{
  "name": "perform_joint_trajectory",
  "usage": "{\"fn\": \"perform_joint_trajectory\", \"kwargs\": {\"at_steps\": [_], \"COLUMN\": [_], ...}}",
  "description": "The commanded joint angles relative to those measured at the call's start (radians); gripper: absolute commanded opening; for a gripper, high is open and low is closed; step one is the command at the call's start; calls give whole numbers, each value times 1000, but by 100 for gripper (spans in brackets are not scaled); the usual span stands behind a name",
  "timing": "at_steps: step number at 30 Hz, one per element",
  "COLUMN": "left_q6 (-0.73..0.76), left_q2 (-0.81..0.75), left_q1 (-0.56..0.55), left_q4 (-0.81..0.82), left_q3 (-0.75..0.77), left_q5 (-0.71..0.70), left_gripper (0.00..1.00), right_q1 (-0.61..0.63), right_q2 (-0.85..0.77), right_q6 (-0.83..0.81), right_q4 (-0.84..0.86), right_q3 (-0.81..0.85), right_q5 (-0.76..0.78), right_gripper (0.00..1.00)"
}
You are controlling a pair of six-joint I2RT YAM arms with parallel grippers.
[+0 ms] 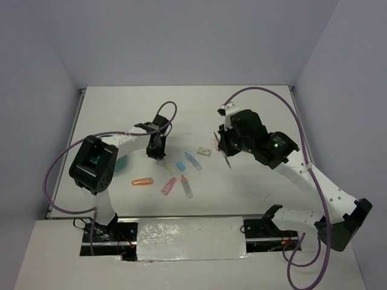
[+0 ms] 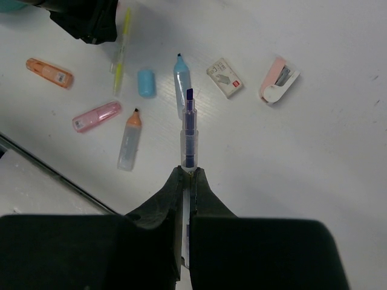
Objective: Sort the stationery into containers
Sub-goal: Close the pen cap on the pen.
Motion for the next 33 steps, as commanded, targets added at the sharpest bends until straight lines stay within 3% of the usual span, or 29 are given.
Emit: {"fn": "perform_joint_trajectory", "kwargs": {"at_steps": [1, 8, 9, 12, 13, 19, 21, 23, 26, 28, 30, 33], "left_q6": [-7, -26, -27, -47, -52, -104, -142, -179, -346, -435, -530, -601], "left_q2": [22, 12, 12, 3, -15, -183, -245, -364, -568, -713, -788, -830], "left_q1": [7, 7, 7, 7, 8, 25, 31, 32, 32, 33, 33, 32], "left_q4": [4, 17, 19, 16, 11, -81, -72, -11, 259, 538, 702, 781], "left_q3": [-11, -73, -79, -93, -87, 56, 111, 108, -17, -172, -246, -277], "left_q5": [-25, -24, -22, -11, -10, 28, 109, 224, 336, 427, 482, 519], "left_gripper": [32, 32, 29, 4, 0, 0, 0, 0, 0, 0, 0, 0], "right_q1": [-4, -4, -4, -4, -4, -4, -2, 4, 16, 28, 42, 64], "right_q2": [-29, -32, -29, -29, -27, -35, -41, -56, -96, -121, -116, -80], "right_q6": [10, 21, 22, 29, 38, 188, 254, 363, 505, 594, 608, 567], "right_q4": [30, 43, 46, 53, 57, 199, 315, 465, 690, 855, 888, 850], "right_q3": [11, 9, 9, 12, 14, -83, -136, -227, -330, -393, -393, -332], "right_q5": [-9, -26, -28, -40, -45, -219, -316, -368, -462, -508, -507, -508], "right_gripper": [0, 0, 0, 0, 0, 0, 0, 0, 0, 0, 0, 0]}}
